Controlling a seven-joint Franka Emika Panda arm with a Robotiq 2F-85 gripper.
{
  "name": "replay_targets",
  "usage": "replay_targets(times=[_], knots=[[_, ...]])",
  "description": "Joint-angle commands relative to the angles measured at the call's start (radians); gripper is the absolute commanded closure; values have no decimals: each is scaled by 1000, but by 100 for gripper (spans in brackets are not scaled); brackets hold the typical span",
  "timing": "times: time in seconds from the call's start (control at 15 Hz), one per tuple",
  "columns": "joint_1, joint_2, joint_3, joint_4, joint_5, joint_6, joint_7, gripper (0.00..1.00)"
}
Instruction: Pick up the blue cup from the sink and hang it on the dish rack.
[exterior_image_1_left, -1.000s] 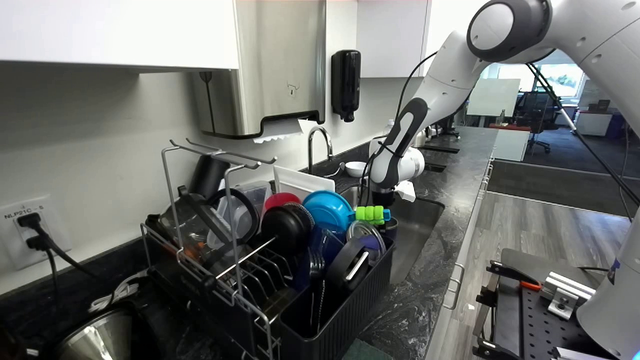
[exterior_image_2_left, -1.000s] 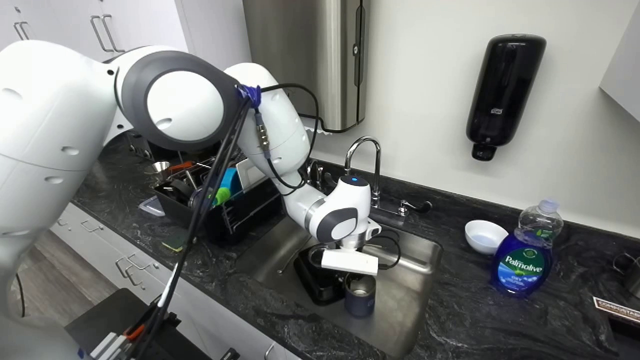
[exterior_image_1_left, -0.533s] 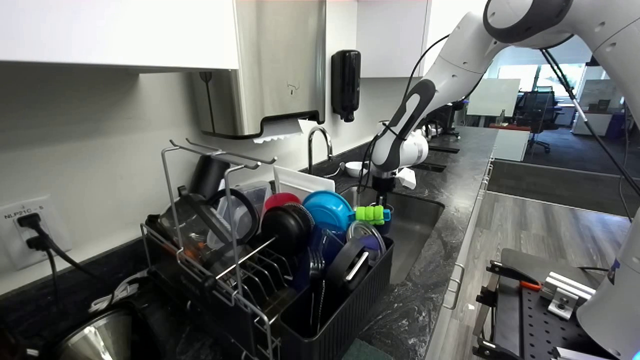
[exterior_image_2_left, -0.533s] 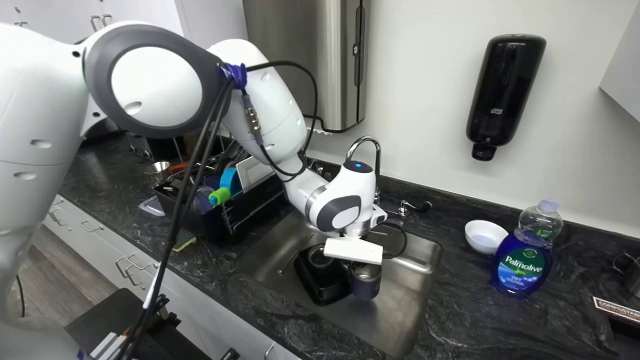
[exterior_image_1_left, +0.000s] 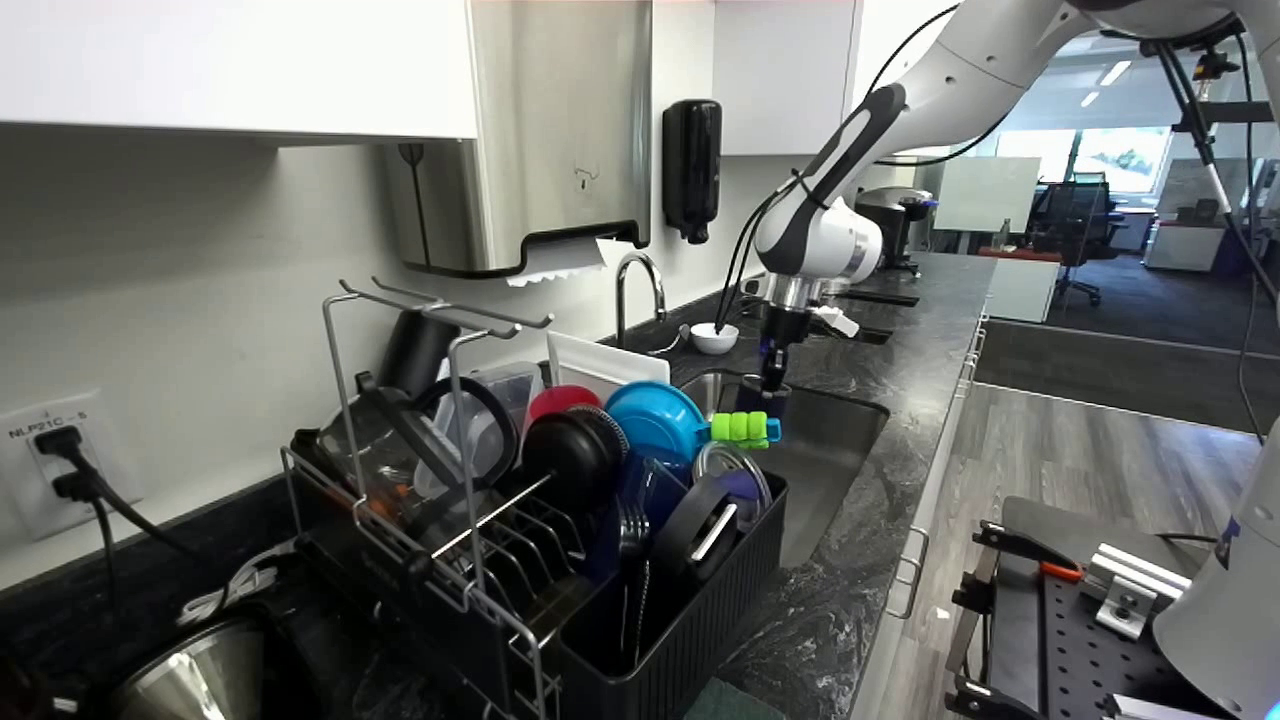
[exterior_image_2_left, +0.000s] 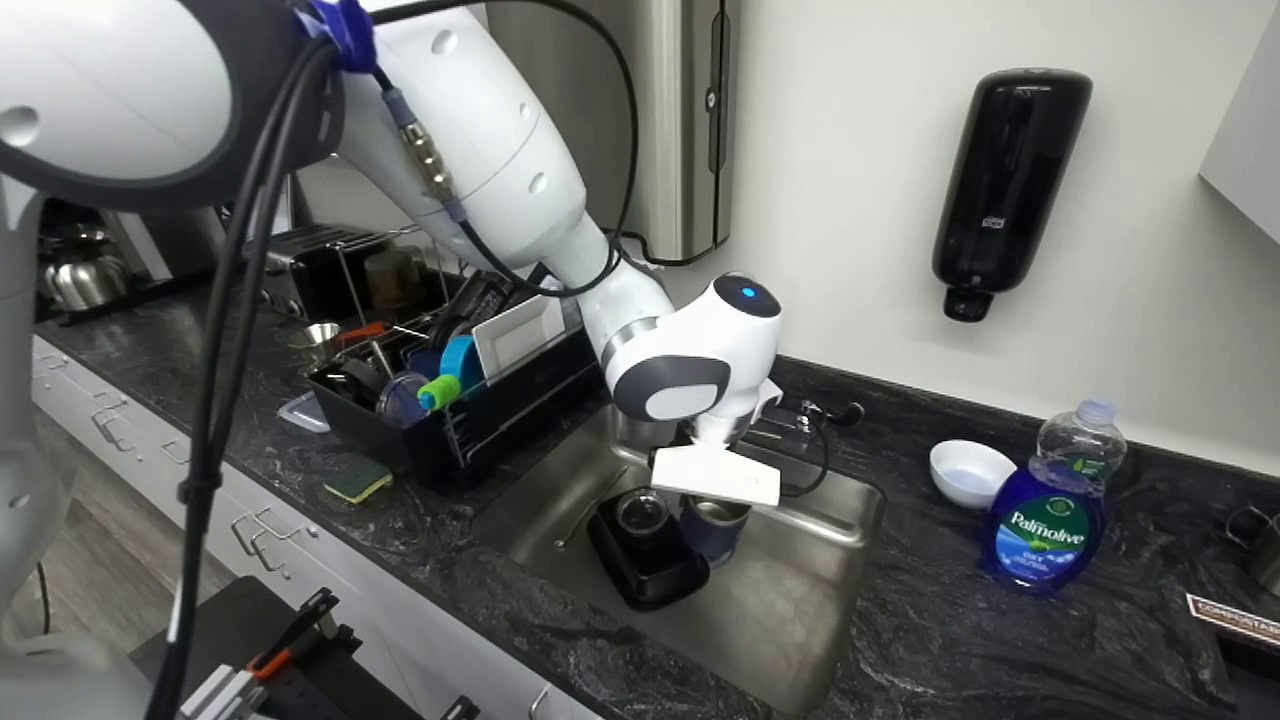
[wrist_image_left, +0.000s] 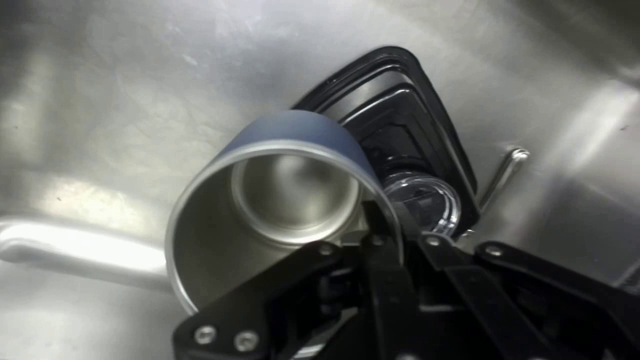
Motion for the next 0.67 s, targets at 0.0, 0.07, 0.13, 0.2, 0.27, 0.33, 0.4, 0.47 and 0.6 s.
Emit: replay_targets(times=[0.0, 0.07, 0.13, 0.2, 0.27, 0.33, 0.4, 0.47, 0.6], knots=[[-49, -71, 12, -15, 141, -176, -235, 98], [-49, -82, -5, -7, 173, -240, -301, 98], [-46, -91, -25, 4, 197, -311, -363, 98], [-38, -98, -50, 14, 212, -379, -413, 98], [-32, -103, -73, 24, 227, -441, -472, 98], [-26, -107, -96, 36, 235, -502, -523, 98], [-21, -105, -115, 49, 247, -562, -573, 98], [-14, -105, -135, 60, 252, -614, -616, 98], [-2, -99, -168, 87, 260, -716, -691, 98]])
